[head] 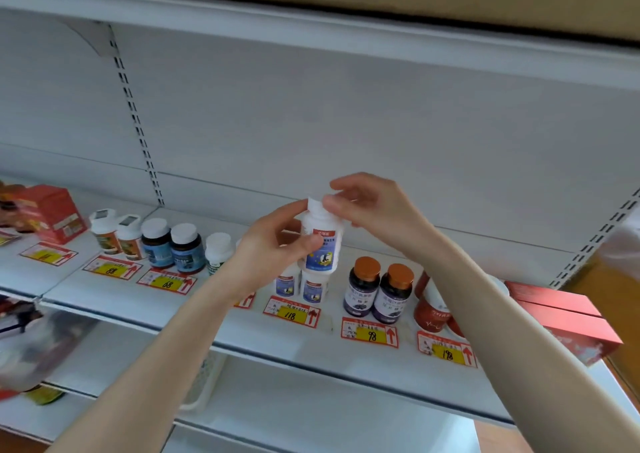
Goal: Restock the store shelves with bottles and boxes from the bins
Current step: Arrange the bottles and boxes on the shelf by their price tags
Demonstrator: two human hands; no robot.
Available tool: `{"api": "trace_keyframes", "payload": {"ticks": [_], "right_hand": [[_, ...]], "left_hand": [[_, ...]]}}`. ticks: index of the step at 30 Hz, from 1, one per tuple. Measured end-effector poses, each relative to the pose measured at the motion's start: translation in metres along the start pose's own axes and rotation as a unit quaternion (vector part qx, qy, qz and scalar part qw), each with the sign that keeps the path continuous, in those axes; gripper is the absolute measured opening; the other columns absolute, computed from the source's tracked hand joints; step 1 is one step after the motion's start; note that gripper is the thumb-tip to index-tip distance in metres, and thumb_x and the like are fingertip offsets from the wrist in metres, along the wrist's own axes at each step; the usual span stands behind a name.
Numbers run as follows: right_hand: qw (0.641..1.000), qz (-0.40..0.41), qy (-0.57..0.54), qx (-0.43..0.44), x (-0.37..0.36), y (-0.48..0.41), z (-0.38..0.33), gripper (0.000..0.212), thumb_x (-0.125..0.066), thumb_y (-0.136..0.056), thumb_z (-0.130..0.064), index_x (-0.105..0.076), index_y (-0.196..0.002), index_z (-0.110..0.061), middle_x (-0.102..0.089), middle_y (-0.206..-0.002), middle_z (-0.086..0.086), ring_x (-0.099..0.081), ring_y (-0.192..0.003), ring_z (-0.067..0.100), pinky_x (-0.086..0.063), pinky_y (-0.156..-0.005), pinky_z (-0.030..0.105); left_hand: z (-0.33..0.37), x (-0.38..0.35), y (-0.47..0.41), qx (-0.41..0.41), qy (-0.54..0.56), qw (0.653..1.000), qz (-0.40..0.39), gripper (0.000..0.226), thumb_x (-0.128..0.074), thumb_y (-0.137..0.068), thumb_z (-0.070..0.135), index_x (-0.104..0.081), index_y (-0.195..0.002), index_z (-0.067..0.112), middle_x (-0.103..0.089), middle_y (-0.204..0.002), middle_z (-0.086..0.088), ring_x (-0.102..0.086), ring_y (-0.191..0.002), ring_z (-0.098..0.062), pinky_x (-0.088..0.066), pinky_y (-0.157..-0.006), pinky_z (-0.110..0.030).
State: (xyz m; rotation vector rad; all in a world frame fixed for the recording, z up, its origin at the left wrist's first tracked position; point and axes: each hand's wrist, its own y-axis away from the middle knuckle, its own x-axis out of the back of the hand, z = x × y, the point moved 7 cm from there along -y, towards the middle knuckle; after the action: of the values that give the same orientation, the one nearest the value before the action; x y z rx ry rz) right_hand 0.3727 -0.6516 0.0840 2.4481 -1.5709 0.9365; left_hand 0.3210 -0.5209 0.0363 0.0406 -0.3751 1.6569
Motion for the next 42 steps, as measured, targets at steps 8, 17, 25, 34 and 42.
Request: {"api": "trace_keyframes", "payload": {"ticks": [8, 17, 25, 34, 42], "right_hand": [[0.998, -0.002, 0.065, 0.015, -0.029, -0.022, -0.018, 0.022, -0.07, -0.08, -0.027, -0.069, -0.098, -0.015, -0.065, -0.09, -0.009, -0.061, -0.088, 0.007, -0.047, -0.08, 0.021], [0.984, 0.128, 0.117, -0.032, -0.041, -0.072, 0.012, 0.026, -0.066, -0.081, -0.015, -0.065, -0.106, -0.009, -0.065, -0.106, 0.004, -0.058, -0.095, 0.018, -0.042, -0.08, 0.023], [0.973, 0.033, 0.183, -0.136, -0.087, -0.092, 0.068, 0.033, -0.067, -0.079, -0.014, -0.063, -0.111, -0.005, -0.06, -0.12, 0.012, -0.055, -0.112, 0.024, -0.04, -0.09, 0.026], [0.962, -0.059, 0.201, -0.176, -0.114, -0.089, 0.093, 0.034, -0.067, -0.078, -0.014, -0.06, -0.11, -0.007, -0.058, -0.119, 0.012, -0.05, -0.092, 0.018, -0.036, -0.075, 0.022], [0.954, -0.084, 0.229, -0.176, -0.115, -0.09, 0.087, 0.032, -0.058, -0.088, -0.022, -0.058, -0.115, -0.006, -0.056, -0.123, 0.009, -0.052, -0.113, 0.024, -0.039, -0.086, 0.027]], "left_hand": [[-0.016, 0.026, 0.001, -0.048, -0.024, 0.998, 0.041, 0.043, -0.061, -0.086, 0.011, -0.048, -0.124, 0.027, -0.061, -0.099, 0.007, -0.059, -0.093, -0.007, -0.047, -0.072, -0.007], [-0.117, 0.024, 0.06, -0.182, -0.388, 0.901, 0.067, 0.037, -0.046, -0.078, 0.034, -0.07, -0.089, 0.008, -0.07, -0.087, -0.005, -0.06, -0.083, -0.015, -0.044, -0.075, -0.021], [-0.152, 0.018, 0.069, -0.169, -0.418, 0.893, 0.01, 0.033, -0.044, -0.078, 0.043, -0.066, -0.066, 0.022, -0.065, -0.077, 0.004, -0.051, -0.081, -0.009, -0.036, -0.076, -0.021], [-0.16, 0.013, 0.071, -0.14, -0.42, 0.896, -0.026, 0.034, -0.044, -0.082, 0.042, -0.066, -0.074, 0.018, -0.068, -0.088, 0.0, -0.064, -0.088, -0.02, -0.051, -0.08, -0.027], [-0.152, 0.011, 0.072, -0.166, -0.455, 0.874, -0.021, 0.036, -0.044, -0.082, 0.041, -0.068, -0.073, 0.016, -0.069, -0.085, -0.001, -0.066, -0.085, -0.021, -0.05, -0.081, -0.027]]}}
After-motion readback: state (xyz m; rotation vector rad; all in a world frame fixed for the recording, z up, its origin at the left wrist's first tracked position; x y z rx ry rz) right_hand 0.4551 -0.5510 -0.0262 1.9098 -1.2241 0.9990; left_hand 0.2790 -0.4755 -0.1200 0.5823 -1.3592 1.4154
